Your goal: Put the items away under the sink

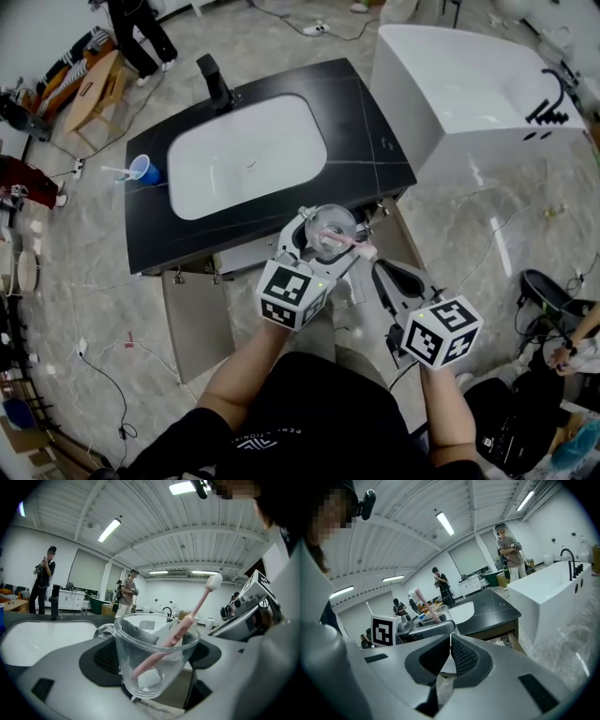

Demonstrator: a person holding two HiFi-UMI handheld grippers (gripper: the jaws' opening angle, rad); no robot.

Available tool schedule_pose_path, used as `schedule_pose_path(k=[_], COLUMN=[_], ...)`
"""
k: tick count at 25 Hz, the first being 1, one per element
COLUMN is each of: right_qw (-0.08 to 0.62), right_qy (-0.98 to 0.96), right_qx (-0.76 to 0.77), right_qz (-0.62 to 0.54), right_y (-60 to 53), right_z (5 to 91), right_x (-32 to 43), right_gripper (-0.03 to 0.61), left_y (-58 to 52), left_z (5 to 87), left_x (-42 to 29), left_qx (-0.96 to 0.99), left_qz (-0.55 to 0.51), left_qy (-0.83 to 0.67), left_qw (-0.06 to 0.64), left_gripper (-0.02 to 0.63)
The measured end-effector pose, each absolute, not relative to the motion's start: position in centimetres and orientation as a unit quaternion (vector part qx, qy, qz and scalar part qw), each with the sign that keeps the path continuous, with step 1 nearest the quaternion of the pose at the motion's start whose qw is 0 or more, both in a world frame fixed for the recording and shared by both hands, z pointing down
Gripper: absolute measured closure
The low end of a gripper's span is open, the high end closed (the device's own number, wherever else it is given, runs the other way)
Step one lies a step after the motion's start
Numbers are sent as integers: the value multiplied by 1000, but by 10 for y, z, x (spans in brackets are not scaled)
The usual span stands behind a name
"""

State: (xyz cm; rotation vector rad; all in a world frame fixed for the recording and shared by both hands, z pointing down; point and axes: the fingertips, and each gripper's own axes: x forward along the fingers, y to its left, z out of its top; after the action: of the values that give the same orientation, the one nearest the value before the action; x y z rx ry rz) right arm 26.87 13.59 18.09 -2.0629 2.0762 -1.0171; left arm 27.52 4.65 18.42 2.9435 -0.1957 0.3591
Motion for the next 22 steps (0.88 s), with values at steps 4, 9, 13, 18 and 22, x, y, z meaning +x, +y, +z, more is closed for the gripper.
schedule_pose_path(k=[4, 9, 13, 18, 22], right_qw=[17, 17, 16, 12, -2], right_qy=[681, 698, 713, 722, 724], right_qx=[-655, -635, -618, -608, -610], right_qz=[-328, -330, -332, -331, -323], right_y=[146, 153, 151, 142, 135], right_z=[181, 182, 182, 186, 185], right_x=[256, 235, 216, 195, 179], right_gripper=[543, 543, 543, 543, 543], left_y=[59, 72, 75, 71, 65], left_z=[184, 183, 185, 191, 192], left_x=[257, 225, 194, 165, 142], left_qx=[986, 984, 981, 979, 979], left_qz=[121, 122, 125, 122, 118], left_qy=[-77, -100, -122, -136, -140], left_qw=[84, 82, 87, 92, 91], left_gripper=[202, 202, 202, 202, 202])
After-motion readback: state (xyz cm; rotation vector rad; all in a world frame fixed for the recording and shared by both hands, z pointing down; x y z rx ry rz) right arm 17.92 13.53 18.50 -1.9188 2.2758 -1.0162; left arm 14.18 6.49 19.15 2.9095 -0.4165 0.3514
